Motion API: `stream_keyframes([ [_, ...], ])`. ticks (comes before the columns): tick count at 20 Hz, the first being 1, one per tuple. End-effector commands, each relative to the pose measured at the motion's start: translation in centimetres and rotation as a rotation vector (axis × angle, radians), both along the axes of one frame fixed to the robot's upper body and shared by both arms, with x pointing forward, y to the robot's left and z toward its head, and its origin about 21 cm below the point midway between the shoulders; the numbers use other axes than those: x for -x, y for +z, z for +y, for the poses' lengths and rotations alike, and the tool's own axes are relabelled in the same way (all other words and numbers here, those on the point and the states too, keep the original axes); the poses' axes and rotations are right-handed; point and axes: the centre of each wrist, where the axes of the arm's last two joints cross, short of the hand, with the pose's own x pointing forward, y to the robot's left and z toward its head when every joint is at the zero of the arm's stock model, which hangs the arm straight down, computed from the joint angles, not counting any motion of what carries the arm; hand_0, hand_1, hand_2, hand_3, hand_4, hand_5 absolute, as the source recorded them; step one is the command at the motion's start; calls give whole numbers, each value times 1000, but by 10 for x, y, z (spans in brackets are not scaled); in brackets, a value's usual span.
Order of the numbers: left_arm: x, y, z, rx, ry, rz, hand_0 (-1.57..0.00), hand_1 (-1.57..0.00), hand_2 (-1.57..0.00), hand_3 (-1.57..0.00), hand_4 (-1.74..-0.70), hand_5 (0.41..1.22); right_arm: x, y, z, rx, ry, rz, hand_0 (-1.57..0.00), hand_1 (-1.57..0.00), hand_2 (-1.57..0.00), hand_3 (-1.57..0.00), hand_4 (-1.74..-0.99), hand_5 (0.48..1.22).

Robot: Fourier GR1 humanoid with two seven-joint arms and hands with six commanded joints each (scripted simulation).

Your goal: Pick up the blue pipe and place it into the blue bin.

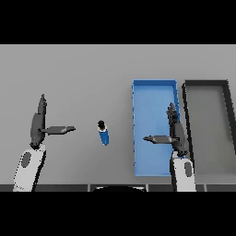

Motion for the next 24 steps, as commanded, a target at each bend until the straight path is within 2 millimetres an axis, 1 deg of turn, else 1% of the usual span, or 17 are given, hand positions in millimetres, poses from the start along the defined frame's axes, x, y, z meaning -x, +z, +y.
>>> stream_keyframes([
  [1, 0, 0, 1, 0, 1, -4, 1, 1, 1, 1, -1074, 591, 0, 0, 1, -1, 0, 0, 1, 1, 1, 1, -1225, 617],
  [6, -1, 1, 5, -2, 0, -5, 1, 1, 1, 1, -1074, 591, -3, 0, 8, 0, 7, 1, 1, 1, 1, 1, -1225, 617],
  [7, 3, 6, 16, -63, -166, -2, 1, 1, 1, 1, -1074, 591, 3, 4, 4, 88, 67, -58, 1, 1, 1, 1, -1225, 617],
  [8, 1, 14, 29, -111, -261, 6, 1, 1, 1, 1, -1073, 590, 10, 5, 2, 153, 103, -85, 1, 1, 1, 1, -1224, 618],
  [10, 0, 18, 43, -146, -349, 38, 1, 1, 1, 1, -1076, 587, 18, 10, 0, 204, 134, -93, 1, 1, 1, 1, -1225, 620],
  [12, 2, 17, 41, -148, -401, 39, 1, 1, 1, 1, -1078, 591, 20, 11, 2, 247, 144, -74, 1, 1, 1, 1, -1215, 618],
  [13, -1, 19, 38, -149, -413, 41, 1, 1, 1, 1, -1080, 596, 21, 10, 4, 261, 142, -74, 1, 1, 1, 1, -1203, 614],
  [14, 0, 20, 39, -148, -421, 42, 1, 1, 1, 1, -1080, 600, 18, 14, 4, 266, 131, -74, 1, 1, 1, 1, -1196, 609],
  [15, 1, 21, 39, -140, -436, 47, 1, 1, 1, 1, -1085, 604, 19, 13, 2, 271, 126, -55, 1, 1, 1, 1, -1186, 601],
  [17, 6, 21, 36, -135, -512, 37, 1, 1, 1, 1, -1090, 596, 21, 13, 4, 272, 127, -65, 1, 1, 1, 1, -1186, 598],
  [18, 10, 20, 34, -130, -555, 47, 1, 1, 1, 1, -1096, 583, 19, 17, 2, 281, 123, -78, 1, 1, 1, 1, -1187, 600],
  [19, 14, 21, 30, -130, -596, 53, 1, 1, 1, 1, -1096, 567, 19, 12, 8, 284, 140, -77, 1, 1, 1, 1, -1193, 605],
  [23, 28, 14, -3, -109, -741, 91, 1, 1, 1, 1, -1141, 503, 18, 15, 1, 285, 151, -86, 1, 1, 1, 1, -1208, 611],
  [24, 30, 11, -6, -102, -767, 94, 1, 1, 1, 1, -1158, 497, 20, 14, 3, 286, 153, -88, 1, 1, 1, 1, -1208, 612],
])
